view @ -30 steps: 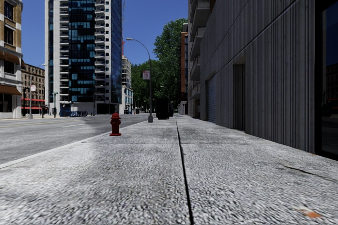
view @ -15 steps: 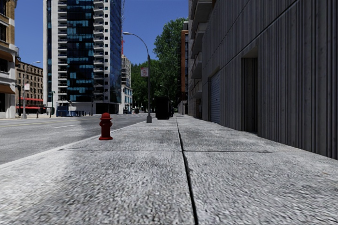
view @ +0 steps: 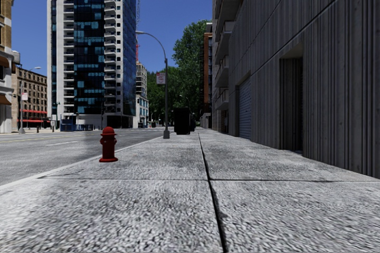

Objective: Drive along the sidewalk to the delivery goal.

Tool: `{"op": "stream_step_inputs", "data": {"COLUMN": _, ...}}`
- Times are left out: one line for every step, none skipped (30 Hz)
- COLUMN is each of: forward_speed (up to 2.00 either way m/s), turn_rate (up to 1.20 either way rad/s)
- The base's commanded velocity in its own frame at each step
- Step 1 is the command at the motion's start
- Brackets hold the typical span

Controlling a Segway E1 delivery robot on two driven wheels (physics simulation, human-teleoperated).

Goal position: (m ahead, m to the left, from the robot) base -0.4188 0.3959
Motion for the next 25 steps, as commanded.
{"op": "stream_step_inputs", "data": {"forward_speed": 0.00, "turn_rate": 0.00}}
{"op": "stream_step_inputs", "data": {"forward_speed": 0.00, "turn_rate": 0.00}}
{"op": "stream_step_inputs", "data": {"forward_speed": 0.00, "turn_rate": 0.00}}
{"op": "stream_step_inputs", "data": {"forward_speed": 0.00, "turn_rate": 0.00}}
{"op": "stream_step_inputs", "data": {"forward_speed": 0.00, "turn_rate": 0.00}}
{"op": "stream_step_inputs", "data": {"forward_speed": 0.00, "turn_rate": 0.00}}
{"op": "stream_step_inputs", "data": {"forward_speed": 0.00, "turn_rate": 0.00}}
{"op": "stream_step_inputs", "data": {"forward_speed": 0.00, "turn_rate": 0.00}}
{"op": "stream_step_inputs", "data": {"forward_speed": 0.00, "turn_rate": 0.00}}
{"op": "stream_step_inputs", "data": {"forward_speed": 0.00, "turn_rate": 0.00}}
{"op": "stream_step_inputs", "data": {"forward_speed": 0.00, "turn_rate": 0.00}}
{"op": "stream_step_inputs", "data": {"forward_speed": 0.00, "turn_rate": 0.00}}
{"op": "stream_step_inputs", "data": {"forward_speed": 0.00, "turn_rate": 0.00}}
{"op": "stream_step_inputs", "data": {"forward_speed": 0.00, "turn_rate": 0.00}}
{"op": "stream_step_inputs", "data": {"forward_speed": 0.00, "turn_rate": 0.00}}
{"op": "stream_step_inputs", "data": {"forward_speed": 0.00, "turn_rate": 0.00}}
{"op": "stream_step_inputs", "data": {"forward_speed": 0.00, "turn_rate": 0.00}}
{"op": "stream_step_inputs", "data": {"forward_speed": 0.00, "turn_rate": 0.00}}
{"op": "stream_step_inputs", "data": {"forward_speed": 0.00, "turn_rate": 0.00}}
{"op": "stream_step_inputs", "data": {"forward_speed": 0.00, "turn_rate": 0.00}}
{"op": "stream_step_inputs", "data": {"forward_speed": 0.00, "turn_rate": 0.00}}
{"op": "stream_step_inputs", "data": {"forward_speed": 0.00, "turn_rate": 0.00}}
{"op": "stream_step_inputs", "data": {"forward_speed": 0.00, "turn_rate": 0.00}}
{"op": "stream_step_inputs", "data": {"forward_speed": 0.00, "turn_rate": 0.00}}
{"op": "stream_step_inputs", "data": {"forward_speed": 0.00, "turn_rate": 0.00}}
